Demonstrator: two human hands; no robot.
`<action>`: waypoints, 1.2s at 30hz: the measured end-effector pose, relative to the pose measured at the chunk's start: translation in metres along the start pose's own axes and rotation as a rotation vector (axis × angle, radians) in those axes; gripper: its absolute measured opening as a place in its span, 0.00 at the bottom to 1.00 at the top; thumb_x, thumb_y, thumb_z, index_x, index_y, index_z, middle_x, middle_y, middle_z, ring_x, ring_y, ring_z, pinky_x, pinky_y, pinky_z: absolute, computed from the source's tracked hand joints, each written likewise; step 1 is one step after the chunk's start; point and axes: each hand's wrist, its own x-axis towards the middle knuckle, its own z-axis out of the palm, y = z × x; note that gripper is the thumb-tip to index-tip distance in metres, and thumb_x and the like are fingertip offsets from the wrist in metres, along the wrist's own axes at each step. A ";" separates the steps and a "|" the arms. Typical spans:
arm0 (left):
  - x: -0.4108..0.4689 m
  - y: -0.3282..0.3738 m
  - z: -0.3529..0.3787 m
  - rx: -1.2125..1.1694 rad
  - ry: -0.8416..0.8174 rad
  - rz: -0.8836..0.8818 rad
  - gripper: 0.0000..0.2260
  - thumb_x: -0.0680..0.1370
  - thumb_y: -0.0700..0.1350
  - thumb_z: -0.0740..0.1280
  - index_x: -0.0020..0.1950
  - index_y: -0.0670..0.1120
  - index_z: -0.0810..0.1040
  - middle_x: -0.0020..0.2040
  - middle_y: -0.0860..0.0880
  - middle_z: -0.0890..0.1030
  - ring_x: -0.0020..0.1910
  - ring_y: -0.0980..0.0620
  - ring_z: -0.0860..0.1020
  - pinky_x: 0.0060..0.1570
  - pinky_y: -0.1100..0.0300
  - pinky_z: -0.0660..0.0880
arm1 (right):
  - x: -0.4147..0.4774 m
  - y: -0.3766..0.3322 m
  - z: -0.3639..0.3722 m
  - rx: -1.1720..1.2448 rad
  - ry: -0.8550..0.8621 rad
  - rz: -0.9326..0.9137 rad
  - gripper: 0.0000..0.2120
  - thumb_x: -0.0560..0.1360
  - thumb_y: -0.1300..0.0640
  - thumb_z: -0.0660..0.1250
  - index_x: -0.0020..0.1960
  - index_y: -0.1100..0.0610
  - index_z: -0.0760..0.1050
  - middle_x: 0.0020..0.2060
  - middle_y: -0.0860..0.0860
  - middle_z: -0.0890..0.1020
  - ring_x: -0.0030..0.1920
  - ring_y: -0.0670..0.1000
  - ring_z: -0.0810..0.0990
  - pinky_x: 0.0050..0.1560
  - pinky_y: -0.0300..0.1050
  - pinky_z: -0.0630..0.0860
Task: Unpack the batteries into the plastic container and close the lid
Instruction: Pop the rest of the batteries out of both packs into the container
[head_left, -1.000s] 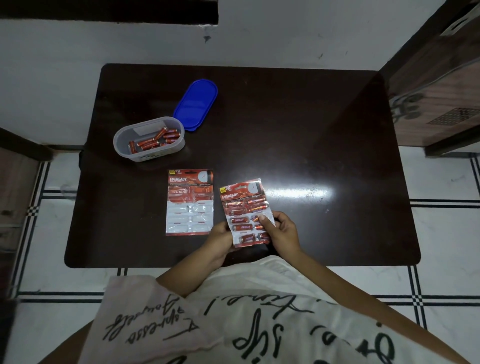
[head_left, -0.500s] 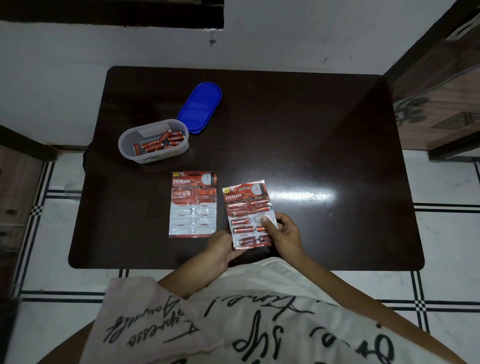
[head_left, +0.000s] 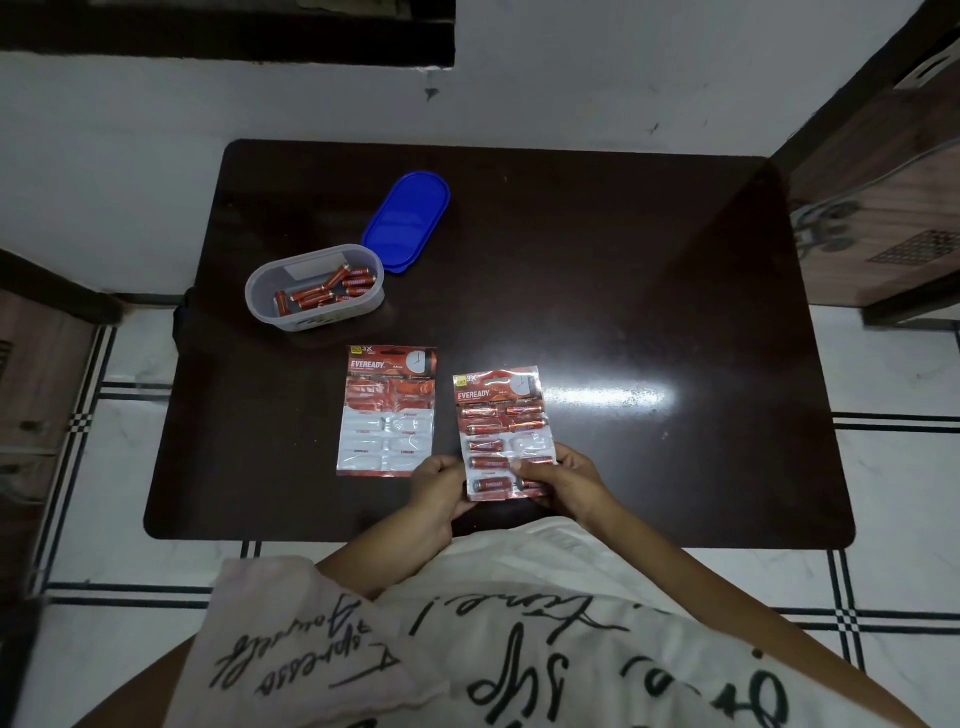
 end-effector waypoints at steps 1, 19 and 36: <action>-0.001 0.001 -0.001 0.023 0.022 0.021 0.04 0.76 0.35 0.69 0.46 0.40 0.75 0.45 0.41 0.83 0.38 0.48 0.83 0.29 0.63 0.79 | 0.000 0.000 -0.001 0.007 -0.006 -0.009 0.20 0.69 0.66 0.76 0.60 0.62 0.80 0.54 0.60 0.85 0.50 0.58 0.86 0.44 0.46 0.82; 0.002 0.009 -0.017 0.125 0.059 0.158 0.11 0.84 0.43 0.54 0.52 0.39 0.73 0.44 0.39 0.79 0.41 0.43 0.82 0.42 0.57 0.80 | 0.001 -0.011 0.004 0.080 0.015 -0.019 0.17 0.71 0.68 0.73 0.60 0.61 0.79 0.53 0.59 0.85 0.51 0.59 0.85 0.46 0.49 0.83; 0.004 0.008 -0.006 0.320 -0.258 -0.023 0.17 0.74 0.56 0.72 0.56 0.47 0.80 0.42 0.47 0.83 0.30 0.53 0.76 0.33 0.62 0.74 | 0.003 -0.010 0.004 0.043 0.010 -0.042 0.20 0.68 0.70 0.75 0.59 0.63 0.79 0.53 0.62 0.85 0.52 0.63 0.84 0.52 0.55 0.81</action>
